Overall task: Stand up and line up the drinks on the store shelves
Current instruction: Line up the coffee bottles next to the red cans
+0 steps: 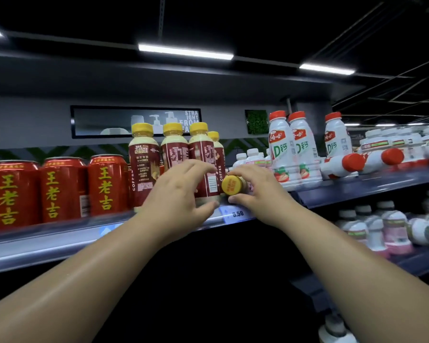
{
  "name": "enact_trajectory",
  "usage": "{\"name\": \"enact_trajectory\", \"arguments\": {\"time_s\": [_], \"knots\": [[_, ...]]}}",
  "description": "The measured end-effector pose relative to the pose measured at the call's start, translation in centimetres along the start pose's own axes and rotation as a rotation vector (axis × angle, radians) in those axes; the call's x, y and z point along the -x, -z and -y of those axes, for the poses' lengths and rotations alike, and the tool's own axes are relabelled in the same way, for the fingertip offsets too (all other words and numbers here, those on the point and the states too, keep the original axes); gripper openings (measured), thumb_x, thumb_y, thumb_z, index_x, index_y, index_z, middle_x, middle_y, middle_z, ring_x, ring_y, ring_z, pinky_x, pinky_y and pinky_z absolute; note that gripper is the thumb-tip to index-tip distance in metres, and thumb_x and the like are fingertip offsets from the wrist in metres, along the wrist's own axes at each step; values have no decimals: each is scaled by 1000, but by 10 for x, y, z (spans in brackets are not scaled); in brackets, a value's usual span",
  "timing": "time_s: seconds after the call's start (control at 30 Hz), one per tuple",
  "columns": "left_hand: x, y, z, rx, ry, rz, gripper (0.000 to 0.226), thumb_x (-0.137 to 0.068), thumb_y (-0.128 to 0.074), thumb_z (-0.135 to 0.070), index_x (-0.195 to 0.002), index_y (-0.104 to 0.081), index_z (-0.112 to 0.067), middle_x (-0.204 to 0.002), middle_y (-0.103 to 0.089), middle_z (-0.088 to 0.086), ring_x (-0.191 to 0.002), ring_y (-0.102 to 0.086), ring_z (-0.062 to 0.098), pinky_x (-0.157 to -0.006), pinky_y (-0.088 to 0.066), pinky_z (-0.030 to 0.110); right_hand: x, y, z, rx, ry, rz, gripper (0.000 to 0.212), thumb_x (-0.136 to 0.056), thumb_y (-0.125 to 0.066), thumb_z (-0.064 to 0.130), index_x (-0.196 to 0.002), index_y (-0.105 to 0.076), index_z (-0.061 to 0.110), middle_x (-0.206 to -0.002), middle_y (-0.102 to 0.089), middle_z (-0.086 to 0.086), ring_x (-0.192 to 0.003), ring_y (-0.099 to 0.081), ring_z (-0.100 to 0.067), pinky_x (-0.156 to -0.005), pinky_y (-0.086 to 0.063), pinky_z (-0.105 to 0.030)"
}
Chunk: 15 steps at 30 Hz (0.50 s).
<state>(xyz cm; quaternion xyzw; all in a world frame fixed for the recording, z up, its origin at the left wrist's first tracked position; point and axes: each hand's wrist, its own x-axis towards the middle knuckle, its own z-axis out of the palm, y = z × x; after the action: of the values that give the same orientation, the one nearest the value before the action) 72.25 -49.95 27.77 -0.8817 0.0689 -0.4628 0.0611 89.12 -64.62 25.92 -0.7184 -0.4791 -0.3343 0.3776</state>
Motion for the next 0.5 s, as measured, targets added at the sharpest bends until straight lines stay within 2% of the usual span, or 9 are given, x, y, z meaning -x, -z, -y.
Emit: {"name": "enact_trajectory", "arguments": {"time_s": [0.1, 0.2, 0.23, 0.3, 0.4, 0.5], "knots": [[-10, -13, -14, 49, 50, 20, 57, -83, -72, -37, -134, -47, -32, -134, -49, -14, -122, -45, 5, -101, -36, 23, -6, 12, -6, -92, 82, -49, 37, -80, -81, 25, -113, -65, 28, -113, -62, 8, -106, -54, -12, -93, -42, -31], [-27, -28, -31, 92, 151, -3, 56, -81, -75, -35, -130, -48, -32, -127, -56, -10, -117, -52, 9, -99, -44, 30, -18, 33, -14, -396, 15, -85, 30, -85, -78, 21, -112, -66, 27, -105, -67, 10, -98, -61, -2, -82, -47, -13], [-34, -34, -37, 105, 189, -18, 55, -81, -75, -34, -129, -48, -33, -124, -59, -9, -114, -54, 11, -97, -48, 34, -23, 40, -17, -496, 2, -72, 29, -86, -77, 19, -111, -66, 26, -105, -69, 10, -98, -63, -1, -83, -49, -11], [-50, -46, -50, 93, 238, -63, 51, -82, -73, -32, -126, -48, -32, -118, -63, -6, -108, -59, 16, -91, -51, 38, -36, 52, -25, -591, -5, -64, 23, -88, -75, 19, -107, -66, 29, -103, -72, 7, -99, -67, -8, -89, -53, -21], [-70, -61, -63, 114, 338, -99, 54, -84, -72, -29, -132, -46, -29, -119, -63, -3, -108, -59, 18, -91, -48, 35, -56, 66, -28, -663, -12, -64, 13, -90, -74, 27, -99, -65, 28, -100, -72, 2, -97, -69, -15, -88, -56, -32], [-85, -74, -69, 229, 463, -95, 64, -85, -72, -31, -138, -37, -31, -121, -61, -2, -111, -60, 19, -98, -48, 38, -73, 73, -25, -724, -82, -45, 27, -92, -68, 44, -101, -62, 19, -101, -70, -4, -94, -67, -23, -82, -58, -43]]}}
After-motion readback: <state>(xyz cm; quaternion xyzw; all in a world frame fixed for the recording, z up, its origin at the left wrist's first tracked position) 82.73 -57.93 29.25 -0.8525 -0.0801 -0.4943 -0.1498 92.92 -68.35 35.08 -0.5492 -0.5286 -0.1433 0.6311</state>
